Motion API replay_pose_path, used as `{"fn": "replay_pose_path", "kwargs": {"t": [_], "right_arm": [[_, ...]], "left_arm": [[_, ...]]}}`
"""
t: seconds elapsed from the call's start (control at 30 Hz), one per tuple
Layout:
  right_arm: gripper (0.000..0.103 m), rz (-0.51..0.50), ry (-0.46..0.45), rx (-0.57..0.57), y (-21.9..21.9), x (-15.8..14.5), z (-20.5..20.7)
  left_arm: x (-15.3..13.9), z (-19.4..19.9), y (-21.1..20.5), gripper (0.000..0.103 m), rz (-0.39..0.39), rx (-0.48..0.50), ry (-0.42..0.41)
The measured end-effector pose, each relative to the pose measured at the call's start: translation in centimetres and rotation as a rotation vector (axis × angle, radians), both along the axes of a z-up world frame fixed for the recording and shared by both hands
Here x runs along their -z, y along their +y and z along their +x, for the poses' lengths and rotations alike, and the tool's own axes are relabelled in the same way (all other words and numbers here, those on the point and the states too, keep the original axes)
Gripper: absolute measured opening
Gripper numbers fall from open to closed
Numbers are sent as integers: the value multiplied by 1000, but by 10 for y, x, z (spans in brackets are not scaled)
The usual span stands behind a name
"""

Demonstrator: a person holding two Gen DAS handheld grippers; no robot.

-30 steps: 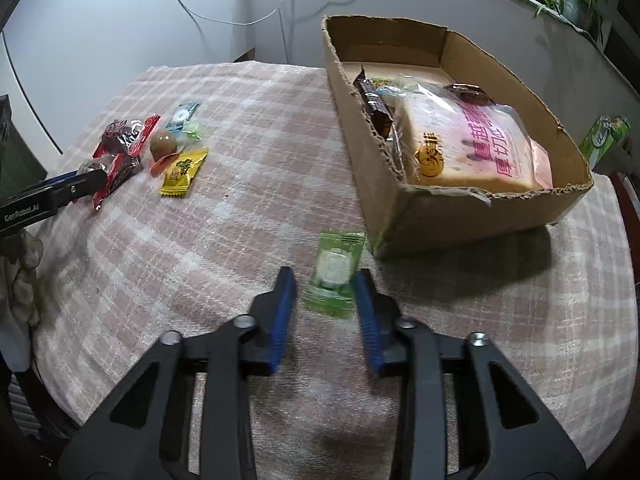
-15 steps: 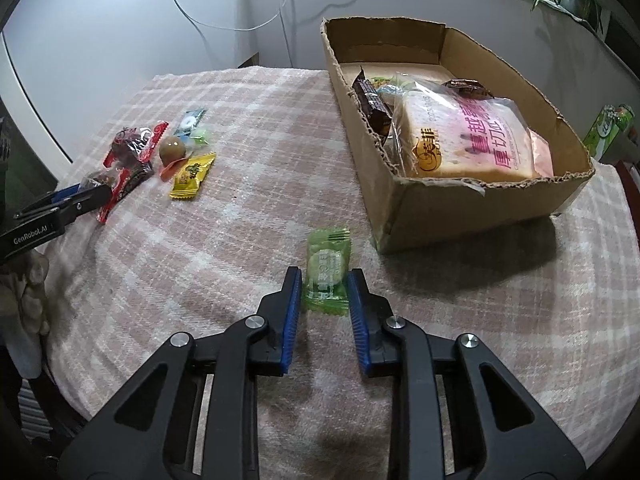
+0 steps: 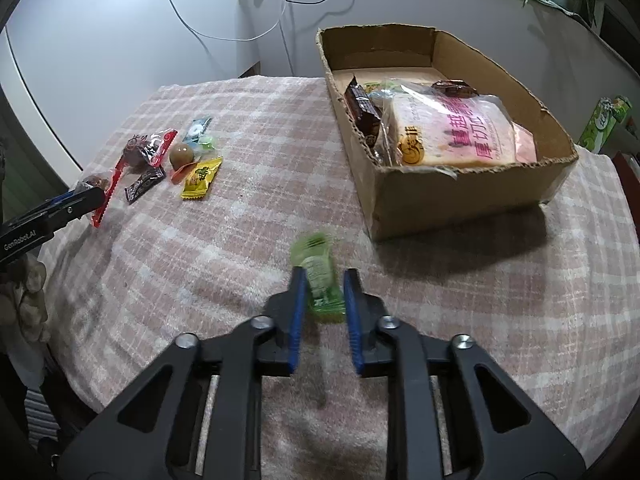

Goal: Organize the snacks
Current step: 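Grasp the green-wrapped candy with the right tool while the left tool lifts the clear bag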

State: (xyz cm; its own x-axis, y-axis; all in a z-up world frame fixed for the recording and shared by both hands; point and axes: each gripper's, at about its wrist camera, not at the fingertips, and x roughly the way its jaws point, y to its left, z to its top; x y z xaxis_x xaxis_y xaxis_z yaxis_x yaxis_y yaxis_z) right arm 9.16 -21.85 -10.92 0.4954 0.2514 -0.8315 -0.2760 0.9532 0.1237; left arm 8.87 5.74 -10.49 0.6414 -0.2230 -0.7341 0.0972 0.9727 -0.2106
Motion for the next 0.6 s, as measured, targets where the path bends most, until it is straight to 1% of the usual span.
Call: {"fn": "replay_pose_path", "kwargs": {"t": [0.07,0.13,0.2,0.27,0.3,0.33,0.4,0.47,0.57,0.6], "right_arm": [[4,2,9,-6,-1,1,-1],[4,-2,35,-40,1,6,1],[5,-15,28,-53,4,7,-1],[11,4,44,-46,3,7,2],[20,23,53,-35,1,7,4],[27,47,65,-19,-2,6,8],[27,76,76,-22,-2,6,12],[27,44,70,-42,5,6,14],[27,-31,72,-80,19,12,15],[26,-60,56,-92,23,12,13]], "left_arm": [[0,-1,-2,58,0,5,2],[1,-2,-3,58,-2,5,4],[1,-3,-4,58,-6,4,4],[1,-4,-3,58,-10,3,3],[1,-5,-3,58,-13,2,2],[1,-4,-3,58,-14,2,2],[1,-5,-2,58,-15,1,2],[1,-5,-2,58,-16,1,3],[0,-5,-3,58,-20,3,0],[-1,-5,-3,58,-20,3,-1]]}}
